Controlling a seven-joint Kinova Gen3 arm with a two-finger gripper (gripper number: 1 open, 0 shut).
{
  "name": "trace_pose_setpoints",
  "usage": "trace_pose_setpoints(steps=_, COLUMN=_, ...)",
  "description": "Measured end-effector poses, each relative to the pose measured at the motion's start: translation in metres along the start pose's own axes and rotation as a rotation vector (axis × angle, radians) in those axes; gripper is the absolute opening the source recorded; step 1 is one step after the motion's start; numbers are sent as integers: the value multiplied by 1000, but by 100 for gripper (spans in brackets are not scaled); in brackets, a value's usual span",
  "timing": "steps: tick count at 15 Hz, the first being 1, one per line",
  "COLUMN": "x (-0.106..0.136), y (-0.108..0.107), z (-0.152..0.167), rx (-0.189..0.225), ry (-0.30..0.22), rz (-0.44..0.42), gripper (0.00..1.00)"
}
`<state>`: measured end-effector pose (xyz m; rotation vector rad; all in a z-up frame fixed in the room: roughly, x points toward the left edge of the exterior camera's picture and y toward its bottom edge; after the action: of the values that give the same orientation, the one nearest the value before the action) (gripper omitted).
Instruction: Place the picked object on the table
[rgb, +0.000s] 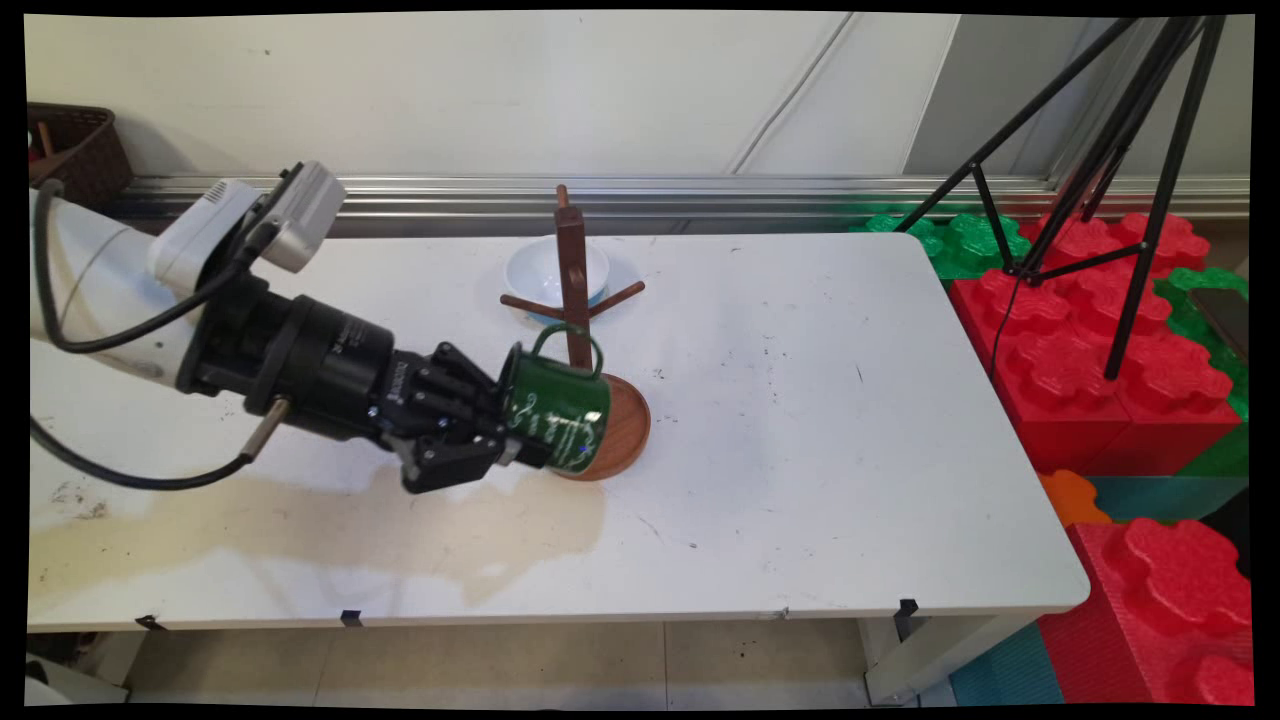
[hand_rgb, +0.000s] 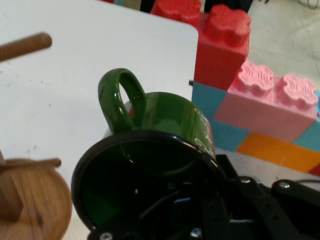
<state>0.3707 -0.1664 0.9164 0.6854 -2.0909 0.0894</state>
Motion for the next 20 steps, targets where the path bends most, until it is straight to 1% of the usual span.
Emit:
trace_pose_setpoints(steps=1, x=0, y=0, z=-1, rx=-2, ry=-9, rz=2, gripper=0)
trace_pose_setpoints(steps=4, x=-2, y=-1, z=-11, rx=-13, ry=-70, rz=16, gripper=0)
trace_pose_setpoints(steps=7, x=-3, y=-3, z=-18, rx=-18, ry=-112, rz=31, gripper=0)
trace_pose_setpoints(steps=10, x=-4, y=-5, z=-27, rx=-21, ry=-172, rz=55, gripper=0)
trace_pose_setpoints(steps=13, x=-8, y=-9, z=-37, rx=-14, ry=-236, rz=83, gripper=0)
trace_pose_setpoints(steps=16, x=-11, y=-12, z=-42, rx=-6, ry=-280, rz=105, gripper=0)
trace_pose_setpoints(steps=17, x=-13, y=-14, z=-45, rx=0, ry=-305, rz=117, gripper=0)
trace_pose_setpoints(steps=20, x=-17, y=-18, z=-50, rx=15, ry=-352, rz=139, gripper=0)
